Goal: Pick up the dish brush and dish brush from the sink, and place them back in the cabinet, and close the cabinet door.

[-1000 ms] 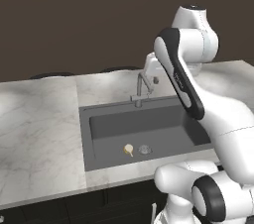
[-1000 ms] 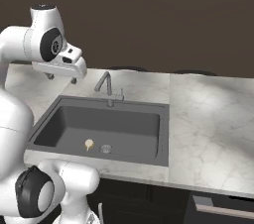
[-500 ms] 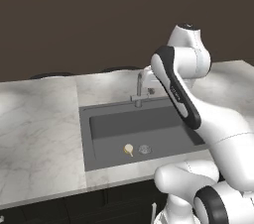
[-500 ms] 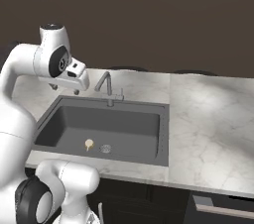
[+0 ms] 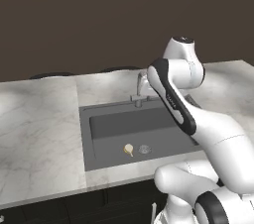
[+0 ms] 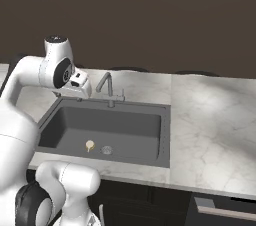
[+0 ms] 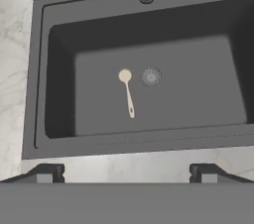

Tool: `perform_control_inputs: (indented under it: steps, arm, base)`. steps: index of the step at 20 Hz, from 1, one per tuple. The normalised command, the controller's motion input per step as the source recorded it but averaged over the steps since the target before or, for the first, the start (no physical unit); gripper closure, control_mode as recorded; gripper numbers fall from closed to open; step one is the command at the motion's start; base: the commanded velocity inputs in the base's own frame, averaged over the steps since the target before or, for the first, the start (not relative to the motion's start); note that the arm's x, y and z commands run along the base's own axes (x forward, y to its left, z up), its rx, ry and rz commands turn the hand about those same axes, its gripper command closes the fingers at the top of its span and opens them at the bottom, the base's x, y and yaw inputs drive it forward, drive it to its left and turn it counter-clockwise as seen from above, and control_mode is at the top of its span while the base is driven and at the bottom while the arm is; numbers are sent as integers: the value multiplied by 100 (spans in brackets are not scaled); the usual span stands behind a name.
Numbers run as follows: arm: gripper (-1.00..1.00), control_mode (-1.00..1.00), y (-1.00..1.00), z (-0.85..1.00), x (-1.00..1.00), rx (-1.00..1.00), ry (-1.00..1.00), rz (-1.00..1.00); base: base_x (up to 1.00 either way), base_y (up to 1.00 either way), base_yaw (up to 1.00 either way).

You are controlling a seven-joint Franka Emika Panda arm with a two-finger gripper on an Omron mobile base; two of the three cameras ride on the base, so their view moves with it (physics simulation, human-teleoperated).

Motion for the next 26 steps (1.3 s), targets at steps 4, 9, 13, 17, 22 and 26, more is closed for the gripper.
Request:
perform_control_inputs:
  steps: [4,9,13,17,22,26]
  arm:
    - [-100,-100,1,-34,19,0,0,0]
    - [-100,-100,2,-36,20,0,0,0]
    - [-100,-100,0,-35,23,0,0,0]
    - [-100,-100,1,-35,21,0,0,0]
    - [-100,-100,2,-33,16,0,0,0]
    - [-100,-100,5,-30,16,0,1,0]
  base:
    - [0,0,0]
    - [0,0,0]
    - [0,0,0]
    - [0,0,0]
    - [0,0,0]
    - [0,0,0]
